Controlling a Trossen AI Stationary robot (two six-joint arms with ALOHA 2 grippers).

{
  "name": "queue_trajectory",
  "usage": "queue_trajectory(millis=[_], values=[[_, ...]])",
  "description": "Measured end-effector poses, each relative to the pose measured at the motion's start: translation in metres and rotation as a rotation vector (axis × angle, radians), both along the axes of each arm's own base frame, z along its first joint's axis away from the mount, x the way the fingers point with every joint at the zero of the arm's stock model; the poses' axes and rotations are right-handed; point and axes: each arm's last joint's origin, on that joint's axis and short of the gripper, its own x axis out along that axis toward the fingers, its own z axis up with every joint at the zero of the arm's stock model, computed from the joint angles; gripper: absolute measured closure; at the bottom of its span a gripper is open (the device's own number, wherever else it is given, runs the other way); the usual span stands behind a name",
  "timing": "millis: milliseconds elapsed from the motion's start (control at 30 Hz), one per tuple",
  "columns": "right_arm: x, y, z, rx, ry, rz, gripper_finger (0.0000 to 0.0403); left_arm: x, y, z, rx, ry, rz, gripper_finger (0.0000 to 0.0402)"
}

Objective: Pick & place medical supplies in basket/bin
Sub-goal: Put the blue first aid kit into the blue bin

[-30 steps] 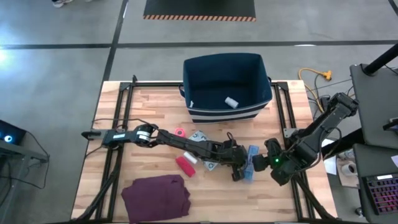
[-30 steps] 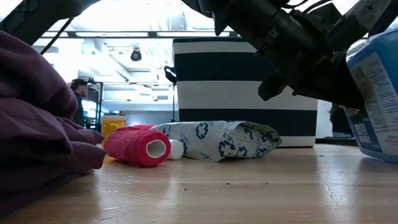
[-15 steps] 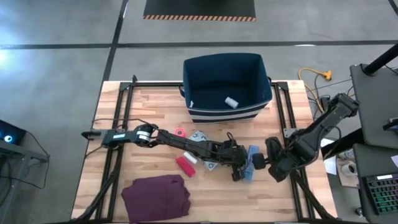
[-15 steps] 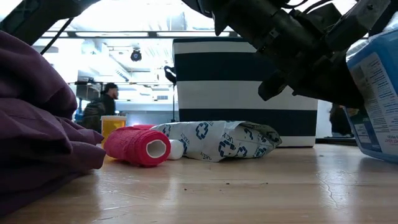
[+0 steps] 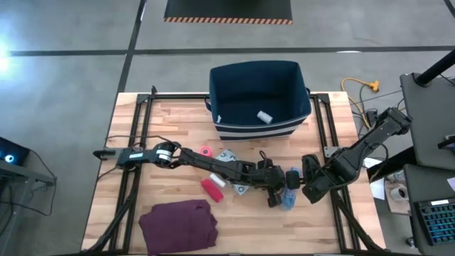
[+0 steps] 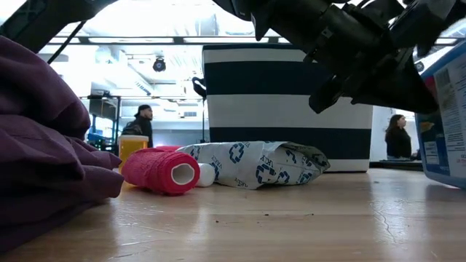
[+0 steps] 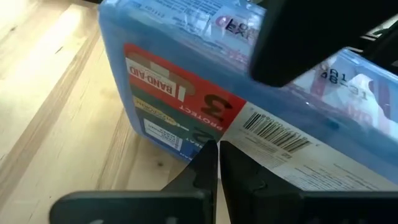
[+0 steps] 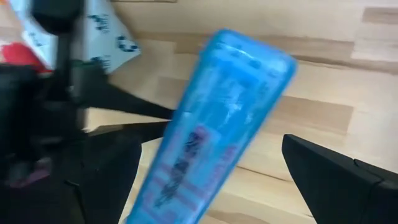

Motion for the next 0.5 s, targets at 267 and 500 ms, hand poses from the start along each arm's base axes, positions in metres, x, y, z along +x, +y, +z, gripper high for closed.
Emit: queue_trajectory(millis=[267, 500], values=[[-0.004, -0.001, -0.011, 0.036, 0.053, -0.048, 0.0023, 0.003, -0.002, 0.005, -0.014, -0.062, -0.005, 0.0401], [-0.006, -0.003, -0.019, 0.041, 0.079, -0.066, 0.0028, 0.002, -0.003, 0.004, -0.013, -0.056, -0.006, 0.0401]])
